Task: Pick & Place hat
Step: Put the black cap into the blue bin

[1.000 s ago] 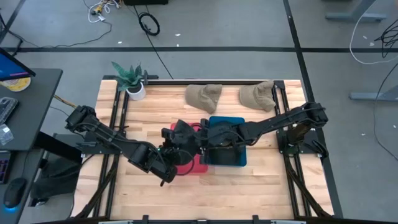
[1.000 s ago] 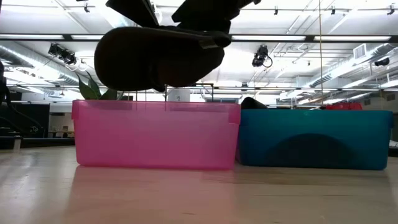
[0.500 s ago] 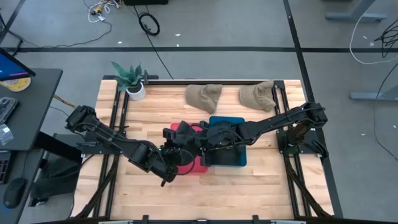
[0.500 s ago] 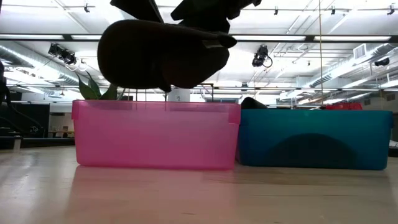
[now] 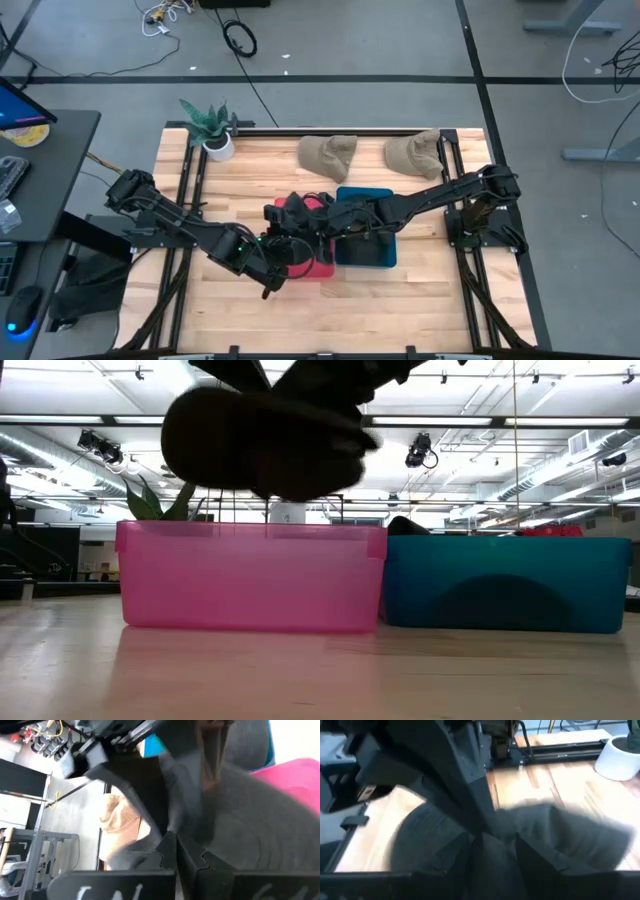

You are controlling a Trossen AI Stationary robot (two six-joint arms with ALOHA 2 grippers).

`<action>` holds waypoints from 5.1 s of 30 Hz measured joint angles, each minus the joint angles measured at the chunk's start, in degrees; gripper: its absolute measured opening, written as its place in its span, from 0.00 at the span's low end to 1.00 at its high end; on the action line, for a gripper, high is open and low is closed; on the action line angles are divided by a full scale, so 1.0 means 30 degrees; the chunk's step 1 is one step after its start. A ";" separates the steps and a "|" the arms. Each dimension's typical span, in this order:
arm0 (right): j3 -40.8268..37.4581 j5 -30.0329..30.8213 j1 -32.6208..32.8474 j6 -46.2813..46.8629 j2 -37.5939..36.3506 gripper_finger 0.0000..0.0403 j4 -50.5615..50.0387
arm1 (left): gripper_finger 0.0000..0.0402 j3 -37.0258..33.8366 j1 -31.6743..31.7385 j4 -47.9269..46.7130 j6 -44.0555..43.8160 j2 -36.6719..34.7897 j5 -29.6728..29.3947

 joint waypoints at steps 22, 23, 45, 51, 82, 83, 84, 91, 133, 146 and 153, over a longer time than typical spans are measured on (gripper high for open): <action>0.0044 -0.1066 0.0007 -0.1291 0.0031 0.02 -0.1264 | 0.04 0.0000 -0.0001 0.0214 -0.0834 0.0002 0.0790; 0.0036 -0.1067 0.0007 -0.1321 0.0031 0.02 -0.1501 | 0.05 0.0000 -0.0007 0.0121 -0.0845 0.0002 0.0879; -0.2609 0.0657 0.0824 -0.2069 -0.5837 0.01 -0.7670 | 0.42 0.0030 -0.1396 -0.0107 -0.1756 -0.1977 -0.0198; -0.6720 -0.1129 0.1483 -0.2325 -1.0044 0.01 -0.7187 | 0.42 0.0027 -0.1916 -0.0289 -0.1721 -0.2060 -0.1073; -1.3107 -0.6373 -0.0826 -0.6888 -1.1231 0.01 -0.2372 | 0.42 0.0015 -0.1311 -0.0276 -0.1661 -0.2060 -0.1126; -1.3107 -0.6355 -0.0831 -0.6884 -1.1098 0.01 -0.2368 | 0.42 0.0015 -0.1311 -0.0279 -0.1667 -0.2059 -0.1126; -1.3105 -0.6375 -0.0831 -0.6884 -1.0956 0.01 -0.2323 | 0.42 0.0015 -0.1311 -0.0278 -0.1668 -0.2052 -0.1126; -1.3067 -0.6571 -0.1021 -0.6596 -0.9887 0.01 -0.2307 | 0.42 0.0015 -0.1311 -0.0271 -0.1668 -0.2052 -0.1126; -1.3151 -0.8120 -0.3716 -0.3582 -0.6679 0.13 -0.1368 | 0.42 0.0007 -0.1305 -0.0264 -0.1719 -0.2045 -0.1111; -1.3180 -0.8764 -0.3703 -0.1908 -0.7640 0.43 -0.1104 | 0.42 0.0007 -0.1305 -0.0271 -0.1719 -0.2038 -0.1111; -1.3180 -0.8845 -0.3708 -0.1646 -0.9245 0.50 -0.1074 | 0.42 0.0007 -0.1311 -0.0271 -0.1719 -0.2038 -0.1111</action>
